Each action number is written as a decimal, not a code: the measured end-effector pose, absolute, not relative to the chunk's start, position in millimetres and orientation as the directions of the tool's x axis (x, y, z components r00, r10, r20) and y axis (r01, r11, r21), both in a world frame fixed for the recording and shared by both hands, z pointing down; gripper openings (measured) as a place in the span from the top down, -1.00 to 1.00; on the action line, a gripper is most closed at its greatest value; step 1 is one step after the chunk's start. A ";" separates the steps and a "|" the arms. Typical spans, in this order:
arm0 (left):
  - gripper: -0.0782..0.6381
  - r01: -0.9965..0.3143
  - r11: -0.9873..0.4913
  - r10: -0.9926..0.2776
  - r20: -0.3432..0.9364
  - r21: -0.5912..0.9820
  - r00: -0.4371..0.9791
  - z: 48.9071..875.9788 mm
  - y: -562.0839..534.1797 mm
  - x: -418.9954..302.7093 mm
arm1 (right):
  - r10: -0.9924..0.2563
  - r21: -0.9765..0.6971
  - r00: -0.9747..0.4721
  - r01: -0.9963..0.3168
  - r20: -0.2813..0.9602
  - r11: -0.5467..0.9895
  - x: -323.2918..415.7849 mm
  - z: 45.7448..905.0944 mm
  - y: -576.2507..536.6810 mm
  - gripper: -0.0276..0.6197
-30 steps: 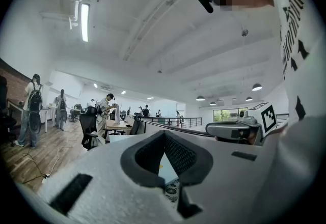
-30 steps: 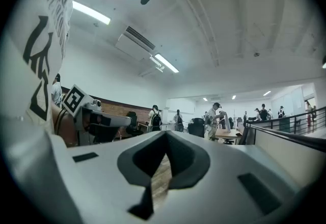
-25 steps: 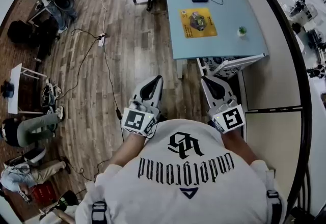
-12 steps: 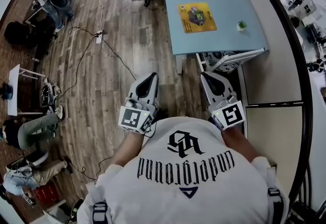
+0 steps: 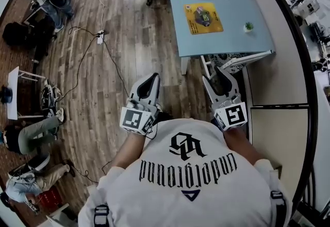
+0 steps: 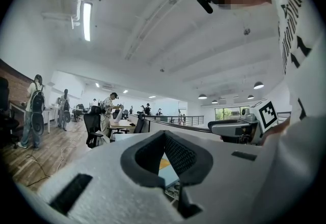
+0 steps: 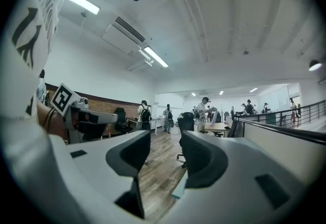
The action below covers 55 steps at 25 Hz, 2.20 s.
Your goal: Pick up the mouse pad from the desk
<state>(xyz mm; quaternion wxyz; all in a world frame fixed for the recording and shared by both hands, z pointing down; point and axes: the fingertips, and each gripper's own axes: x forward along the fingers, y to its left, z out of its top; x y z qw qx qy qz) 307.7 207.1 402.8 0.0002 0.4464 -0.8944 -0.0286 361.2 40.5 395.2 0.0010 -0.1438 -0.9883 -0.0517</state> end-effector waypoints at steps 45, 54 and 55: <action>0.76 -0.748 0.659 -0.749 -0.019 0.075 -0.662 407.7 437.4 101.1 | 0.364 0.051 -0.928 0.368 0.075 0.928 124.3 406.0 251.9 -0.14; 0.76 -0.724 0.687 -0.725 0.001 0.068 -0.688 427.9 410.5 29.2 | 0.378 0.035 -0.924 0.381 0.055 0.924 53.6 419.5 216.3 -0.14; 0.76 -0.723 0.687 -0.725 0.002 0.071 -0.689 429.1 403.8 18.7 | 0.373 0.029 -0.926 0.375 0.057 0.926 45.3 420.6 207.9 -0.14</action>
